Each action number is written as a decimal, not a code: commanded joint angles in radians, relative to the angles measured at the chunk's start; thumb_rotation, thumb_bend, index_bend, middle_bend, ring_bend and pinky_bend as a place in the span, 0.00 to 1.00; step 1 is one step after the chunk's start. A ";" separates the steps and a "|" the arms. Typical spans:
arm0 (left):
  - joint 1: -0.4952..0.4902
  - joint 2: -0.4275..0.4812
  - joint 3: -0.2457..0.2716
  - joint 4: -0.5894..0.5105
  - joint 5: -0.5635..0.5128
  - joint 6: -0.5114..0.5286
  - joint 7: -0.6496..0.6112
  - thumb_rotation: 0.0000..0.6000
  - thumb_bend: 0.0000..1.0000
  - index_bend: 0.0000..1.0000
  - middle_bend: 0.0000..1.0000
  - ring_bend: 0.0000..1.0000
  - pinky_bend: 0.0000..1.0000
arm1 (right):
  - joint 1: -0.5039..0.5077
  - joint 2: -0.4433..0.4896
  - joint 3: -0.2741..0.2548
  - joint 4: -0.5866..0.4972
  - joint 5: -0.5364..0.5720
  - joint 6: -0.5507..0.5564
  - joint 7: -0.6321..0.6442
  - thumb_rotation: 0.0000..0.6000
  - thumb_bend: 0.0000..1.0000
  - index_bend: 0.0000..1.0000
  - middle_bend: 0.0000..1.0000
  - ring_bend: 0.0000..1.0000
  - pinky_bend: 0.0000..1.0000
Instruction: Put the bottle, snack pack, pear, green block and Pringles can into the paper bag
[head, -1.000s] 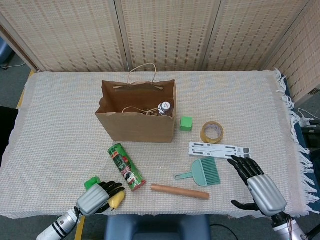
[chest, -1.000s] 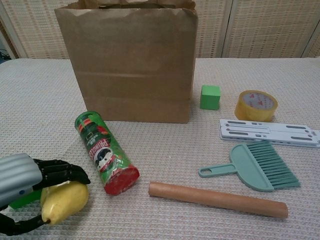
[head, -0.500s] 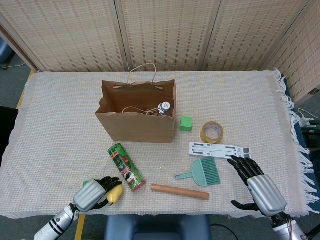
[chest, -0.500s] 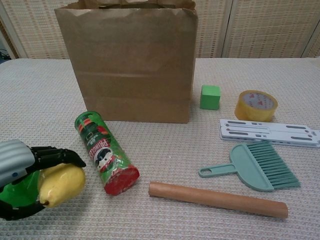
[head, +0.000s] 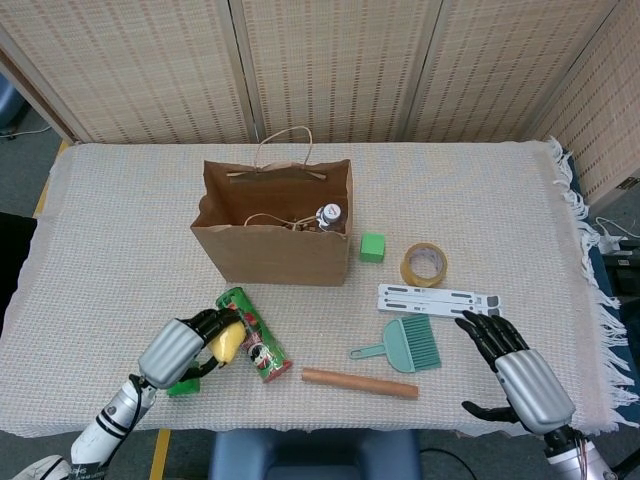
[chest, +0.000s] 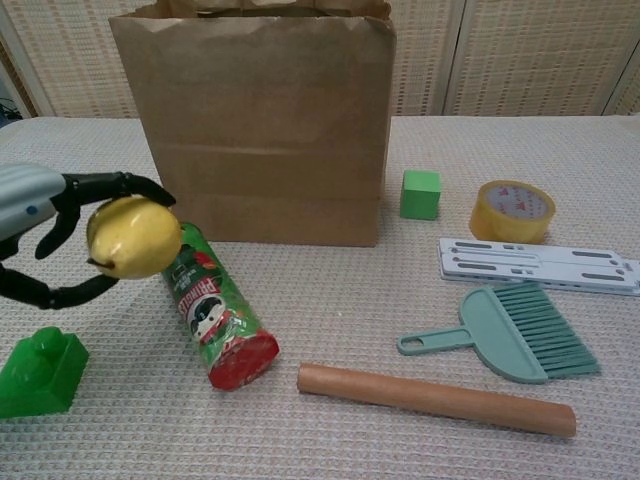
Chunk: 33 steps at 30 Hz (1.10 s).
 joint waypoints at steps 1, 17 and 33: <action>-0.037 0.054 -0.112 -0.119 -0.126 -0.024 -0.005 1.00 0.68 0.66 0.63 0.56 0.73 | -0.001 0.002 -0.001 -0.002 -0.004 0.002 0.001 1.00 0.00 0.00 0.00 0.00 0.00; -0.283 0.060 -0.557 -0.392 -0.676 -0.081 0.180 1.00 0.68 0.65 0.63 0.57 0.73 | 0.002 0.010 0.006 0.002 0.006 0.004 0.018 1.00 0.00 0.00 0.00 0.00 0.00; -0.518 -0.109 -0.535 -0.169 -0.818 -0.133 0.373 1.00 0.67 0.64 0.63 0.56 0.72 | 0.010 0.014 0.012 0.007 0.025 -0.008 0.030 1.00 0.00 0.00 0.00 0.00 0.00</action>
